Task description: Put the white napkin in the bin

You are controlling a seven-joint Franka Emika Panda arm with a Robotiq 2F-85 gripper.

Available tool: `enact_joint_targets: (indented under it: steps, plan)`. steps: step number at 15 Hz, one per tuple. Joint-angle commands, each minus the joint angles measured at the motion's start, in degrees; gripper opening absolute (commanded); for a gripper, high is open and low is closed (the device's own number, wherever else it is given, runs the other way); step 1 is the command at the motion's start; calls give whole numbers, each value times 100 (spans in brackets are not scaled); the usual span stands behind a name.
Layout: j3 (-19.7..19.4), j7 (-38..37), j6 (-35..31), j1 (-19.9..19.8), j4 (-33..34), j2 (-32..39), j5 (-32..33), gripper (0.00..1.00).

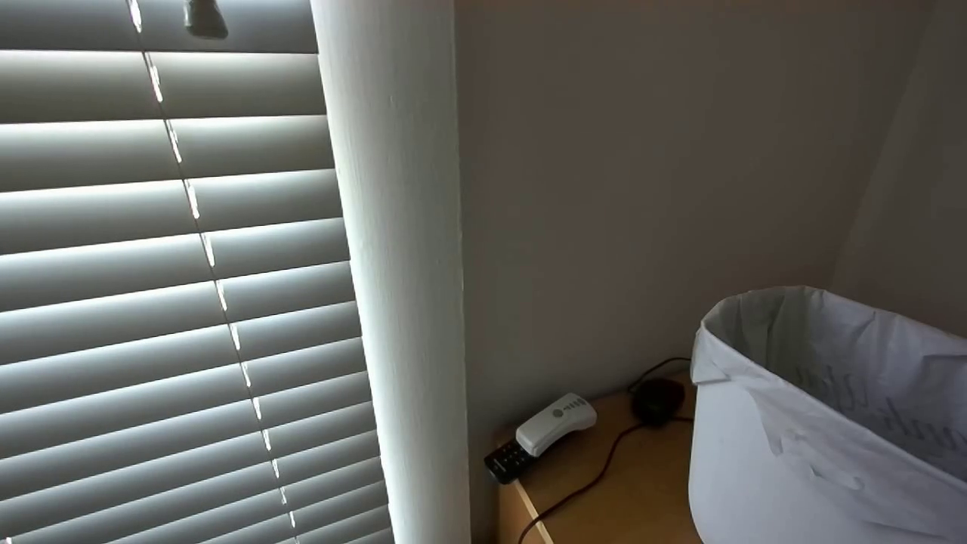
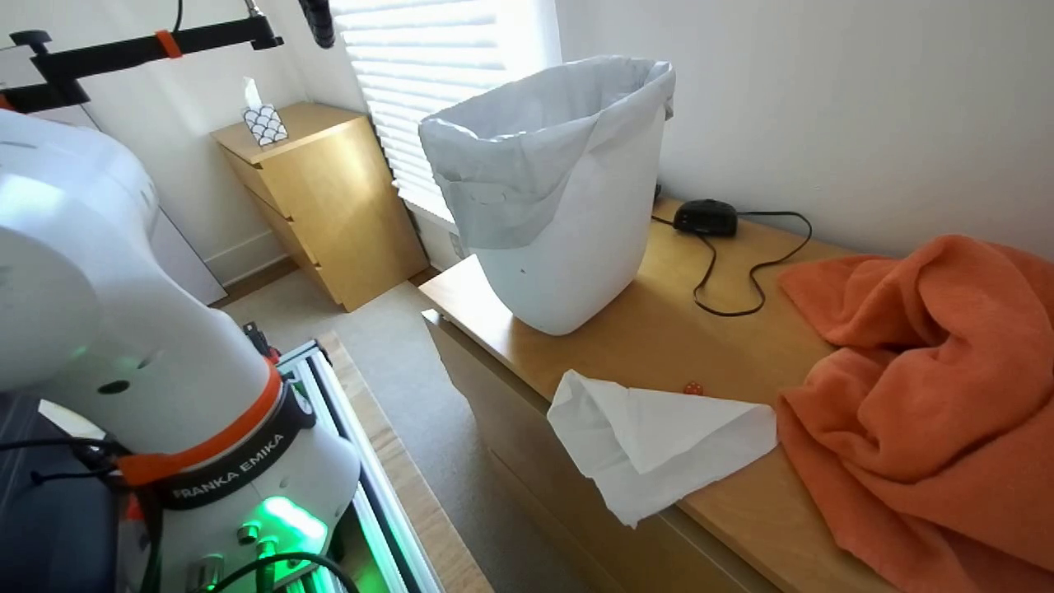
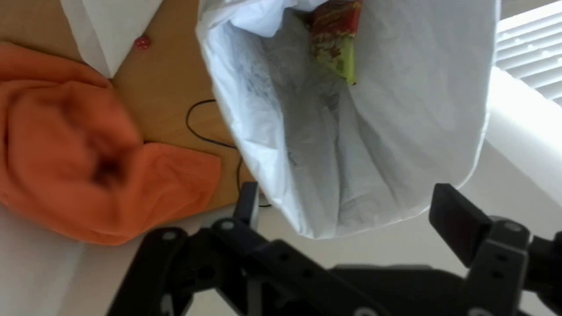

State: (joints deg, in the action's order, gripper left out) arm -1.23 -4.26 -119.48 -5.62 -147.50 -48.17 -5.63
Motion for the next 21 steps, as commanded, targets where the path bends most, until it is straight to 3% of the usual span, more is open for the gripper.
enact_joint_targets:
  steps: [1,9,12,21]
  plan:
    - [-137,-550,-284,-553,-157,242,245,100]
    - [-351,-1763,-427,-1747,-539,927,678,100]
    - [-318,-2364,-815,-2158,-777,1287,919,100]
    - [-1080,-2372,-1574,-2228,-1029,2951,511,100]
